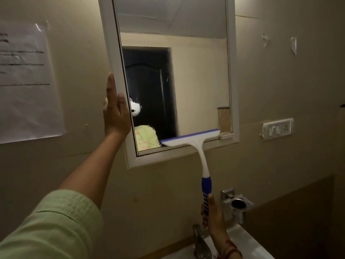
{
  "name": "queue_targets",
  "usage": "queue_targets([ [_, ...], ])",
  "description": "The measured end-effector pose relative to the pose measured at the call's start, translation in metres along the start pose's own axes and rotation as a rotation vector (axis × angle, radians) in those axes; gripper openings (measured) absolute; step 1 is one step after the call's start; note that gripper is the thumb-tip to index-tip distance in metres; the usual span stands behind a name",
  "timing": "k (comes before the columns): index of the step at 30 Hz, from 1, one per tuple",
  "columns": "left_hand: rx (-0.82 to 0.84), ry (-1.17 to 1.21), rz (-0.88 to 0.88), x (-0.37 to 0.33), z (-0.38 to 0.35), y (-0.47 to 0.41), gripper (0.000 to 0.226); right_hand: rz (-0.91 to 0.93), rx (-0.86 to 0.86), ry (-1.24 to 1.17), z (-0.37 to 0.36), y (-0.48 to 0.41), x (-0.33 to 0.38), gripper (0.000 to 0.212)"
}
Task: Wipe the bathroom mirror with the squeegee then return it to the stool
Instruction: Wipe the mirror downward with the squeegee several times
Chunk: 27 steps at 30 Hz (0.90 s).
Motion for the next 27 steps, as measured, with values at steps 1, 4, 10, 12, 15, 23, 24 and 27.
queue_targets([
  [1, 0.001, -0.003, 0.004, 0.0, 0.001, -0.001, 0.048, -0.041, 0.0, -0.013, 0.002, 0.003, -0.009, 0.073],
  [4, -0.008, 0.001, -0.004, -0.002, 0.002, -0.001, 0.049, -0.073, 0.041, -0.017, 0.0, 0.003, -0.012, 0.054],
  [10, -0.009, 0.027, -0.006, -0.003, 0.001, 0.0, 0.048, -0.01, 0.094, 0.029, -0.013, -0.014, 0.01, 0.056],
  [12, -0.001, 0.018, 0.002, -0.002, 0.0, -0.001, 0.048, -0.009, 0.081, 0.025, -0.01, -0.013, 0.006, 0.064],
  [15, -0.038, 0.018, -0.005, -0.003, 0.003, 0.0, 0.048, -0.008, 0.055, 0.019, -0.002, -0.008, -0.005, 0.085],
  [23, -0.047, 0.015, 0.0, -0.004, 0.003, -0.001, 0.048, -0.018, 0.008, -0.01, 0.016, 0.011, -0.005, 0.05],
  [24, -0.046, 0.02, 0.001, -0.004, 0.003, -0.002, 0.048, 0.01, -0.024, -0.023, 0.02, 0.011, 0.002, 0.049],
  [27, -0.048, 0.014, -0.001, -0.003, 0.004, -0.001, 0.048, 0.08, -0.055, -0.113, 0.018, 0.005, 0.037, 0.047],
])
Point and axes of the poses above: each hand's wrist, its own y-axis away from the middle knuckle, its own z-axis out of the back of the hand, x = y × z, the point moved 10 cm from there along -y, towards the middle knuckle, and after that the axes turned 8 degrees about -y, right-handed, at the moved point
